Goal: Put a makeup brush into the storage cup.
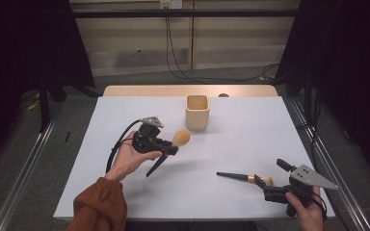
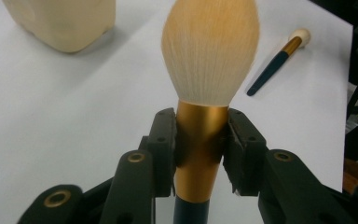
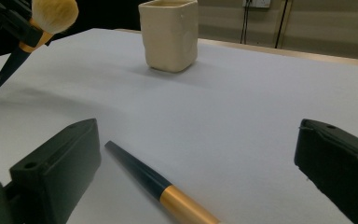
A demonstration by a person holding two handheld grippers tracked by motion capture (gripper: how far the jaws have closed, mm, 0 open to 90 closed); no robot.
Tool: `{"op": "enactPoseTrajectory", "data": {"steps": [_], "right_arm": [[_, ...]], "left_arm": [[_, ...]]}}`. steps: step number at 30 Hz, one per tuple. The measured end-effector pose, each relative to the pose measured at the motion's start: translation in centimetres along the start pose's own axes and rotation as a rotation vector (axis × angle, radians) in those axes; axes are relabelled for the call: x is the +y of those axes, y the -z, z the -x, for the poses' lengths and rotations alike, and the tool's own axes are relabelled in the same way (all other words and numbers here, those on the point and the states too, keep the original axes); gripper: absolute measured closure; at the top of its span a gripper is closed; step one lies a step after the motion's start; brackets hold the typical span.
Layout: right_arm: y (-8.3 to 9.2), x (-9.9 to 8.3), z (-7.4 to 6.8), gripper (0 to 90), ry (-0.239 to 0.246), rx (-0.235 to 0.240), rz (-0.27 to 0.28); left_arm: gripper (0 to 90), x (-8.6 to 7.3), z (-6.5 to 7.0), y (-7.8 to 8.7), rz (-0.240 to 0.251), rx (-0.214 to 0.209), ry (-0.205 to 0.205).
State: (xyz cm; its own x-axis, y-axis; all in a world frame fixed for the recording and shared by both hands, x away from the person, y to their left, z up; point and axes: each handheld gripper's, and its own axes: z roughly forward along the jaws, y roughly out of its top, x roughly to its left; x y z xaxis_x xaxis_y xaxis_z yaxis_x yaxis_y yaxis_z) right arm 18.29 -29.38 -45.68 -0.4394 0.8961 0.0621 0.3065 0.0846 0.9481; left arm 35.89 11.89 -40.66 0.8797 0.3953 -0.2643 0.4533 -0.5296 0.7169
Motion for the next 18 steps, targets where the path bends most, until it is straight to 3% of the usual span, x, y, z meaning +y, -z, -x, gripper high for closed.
{"op": "enactPoseTrajectory", "data": {"steps": [16,18], "right_arm": [[0.0,0.0,0.0,0.0,-0.011,-0.006,0.008],[0.1,0.0,0.0,0.0,-0.011,-0.009,0.007]], "left_arm": [[66.7,-1.1,0.0,1.2,0.26,0.067,-0.005],[66.6,-1.3,0.1,1.2,0.299,0.061,-0.045]]}}
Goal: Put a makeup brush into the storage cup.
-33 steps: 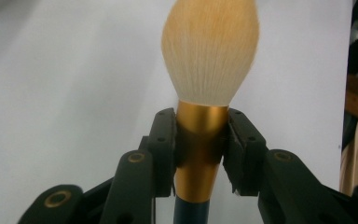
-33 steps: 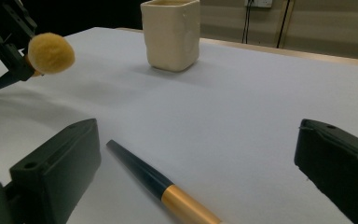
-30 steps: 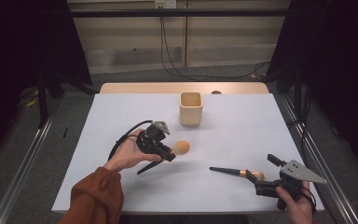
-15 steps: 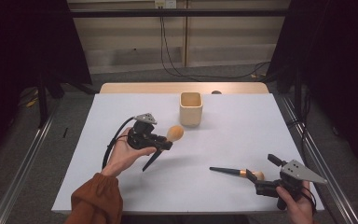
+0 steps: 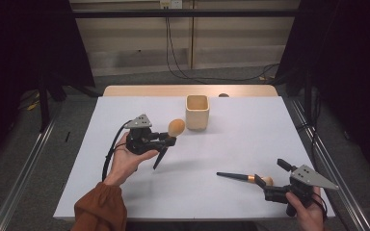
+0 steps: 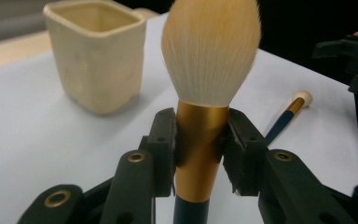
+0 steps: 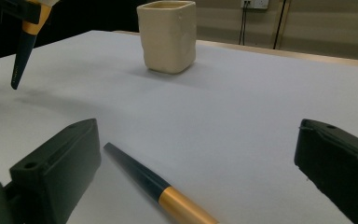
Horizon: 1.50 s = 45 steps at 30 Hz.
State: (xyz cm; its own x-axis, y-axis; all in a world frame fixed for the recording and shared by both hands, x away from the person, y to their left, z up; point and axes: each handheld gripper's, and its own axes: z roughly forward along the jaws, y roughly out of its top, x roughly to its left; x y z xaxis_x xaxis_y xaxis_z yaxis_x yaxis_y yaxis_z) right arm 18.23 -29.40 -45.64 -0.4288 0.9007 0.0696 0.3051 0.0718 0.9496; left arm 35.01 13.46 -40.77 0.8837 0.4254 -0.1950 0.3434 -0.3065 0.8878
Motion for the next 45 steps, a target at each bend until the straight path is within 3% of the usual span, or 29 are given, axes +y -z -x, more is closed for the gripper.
{"op": "enactPoseTrajectory", "data": {"steps": [1,6,14,19,23,28,45], "right_arm": [[0.0,0.0,0.0,0.0,0.0,0.0,0.0],[0.1,0.0,0.2,0.0,0.0,-0.013,0.004],[0.1,0.0,0.1,0.0,-0.005,-0.017,0.013],[0.1,0.0,0.1,0.0,-0.005,-0.017,0.016],[0.1,0.0,0.1,0.0,-0.008,-0.019,0.018],[0.0,0.0,0.1,0.0,-0.005,-0.017,0.014],[0.0,0.0,0.1,0.0,-0.01,-0.018,0.024]], "left_arm": [[66.6,-0.1,0.1,0.0,0.01,0.006,-0.014],[66.6,0.0,0.1,0.1,0.062,0.025,0.016],[66.7,0.5,0.2,0.4,0.136,0.047,0.024],[66.6,1.2,0.0,0.4,0.148,0.042,0.028],[66.6,1.8,0.1,0.4,0.125,0.058,0.025],[66.7,2.9,0.4,0.3,0.158,0.045,0.015],[66.7,6.2,0.2,0.2,0.221,0.077,-0.015]]}}
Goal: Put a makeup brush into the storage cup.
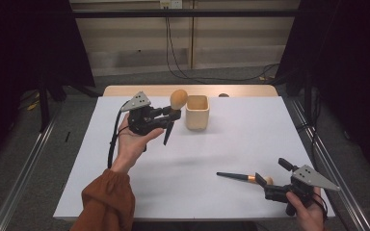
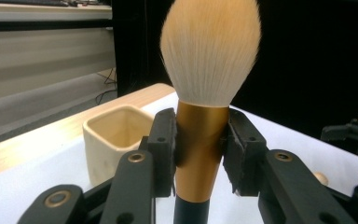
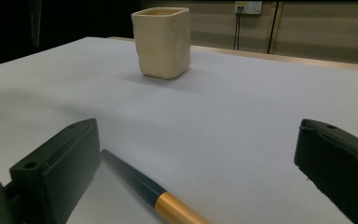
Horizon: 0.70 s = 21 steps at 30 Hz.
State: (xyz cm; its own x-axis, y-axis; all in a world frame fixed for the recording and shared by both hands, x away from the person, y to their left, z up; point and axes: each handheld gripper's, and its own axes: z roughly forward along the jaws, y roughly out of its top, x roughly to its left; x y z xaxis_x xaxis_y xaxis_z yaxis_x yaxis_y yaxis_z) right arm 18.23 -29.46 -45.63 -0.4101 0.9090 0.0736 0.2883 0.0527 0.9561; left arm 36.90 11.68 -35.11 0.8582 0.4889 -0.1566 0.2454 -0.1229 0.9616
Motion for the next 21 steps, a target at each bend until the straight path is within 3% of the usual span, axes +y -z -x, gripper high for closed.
{"op": "enactPoseTrajectory", "data": {"steps": [21], "right_arm": [[0.0,0.0,-0.1,0.0,-0.007,0.002,0.007]], "left_arm": [[66.6,2.6,-0.9,-2.4,0.037,0.015,-0.02]]}}
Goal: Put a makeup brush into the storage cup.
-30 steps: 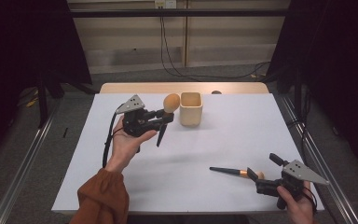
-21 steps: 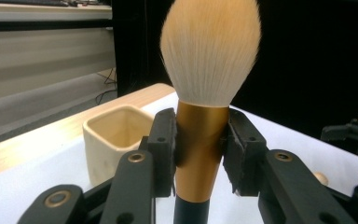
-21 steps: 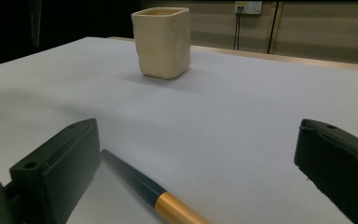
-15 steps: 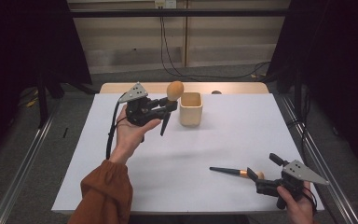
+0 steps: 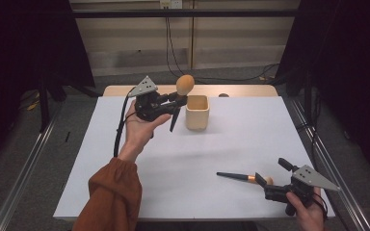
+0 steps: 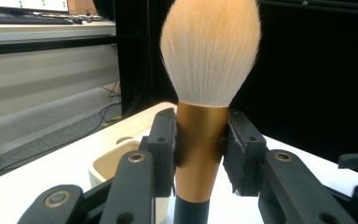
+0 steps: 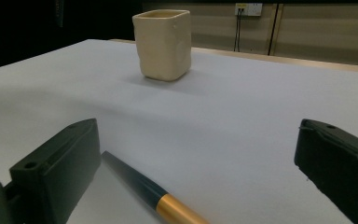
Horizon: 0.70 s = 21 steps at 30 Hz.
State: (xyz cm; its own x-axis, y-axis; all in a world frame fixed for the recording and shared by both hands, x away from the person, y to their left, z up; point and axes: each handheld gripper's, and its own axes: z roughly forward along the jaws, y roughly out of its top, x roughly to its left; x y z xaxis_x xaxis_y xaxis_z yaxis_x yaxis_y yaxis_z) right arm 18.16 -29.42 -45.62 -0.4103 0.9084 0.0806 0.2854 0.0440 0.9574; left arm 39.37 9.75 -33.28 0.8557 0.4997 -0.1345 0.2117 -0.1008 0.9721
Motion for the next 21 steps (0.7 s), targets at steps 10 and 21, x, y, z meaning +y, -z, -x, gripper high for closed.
{"op": "enactPoseTrajectory", "data": {"steps": [10,21], "right_arm": [[0.1,0.0,0.0,0.0,0.0,-0.001,0.003],[0.0,0.0,0.0,0.0,-0.005,-0.001,0.007]], "left_arm": [[66.7,1.1,-0.6,-0.8,0.023,0.006,-0.004],[66.7,1.5,-1.3,-2.9,0.025,0.017,-0.003]]}}
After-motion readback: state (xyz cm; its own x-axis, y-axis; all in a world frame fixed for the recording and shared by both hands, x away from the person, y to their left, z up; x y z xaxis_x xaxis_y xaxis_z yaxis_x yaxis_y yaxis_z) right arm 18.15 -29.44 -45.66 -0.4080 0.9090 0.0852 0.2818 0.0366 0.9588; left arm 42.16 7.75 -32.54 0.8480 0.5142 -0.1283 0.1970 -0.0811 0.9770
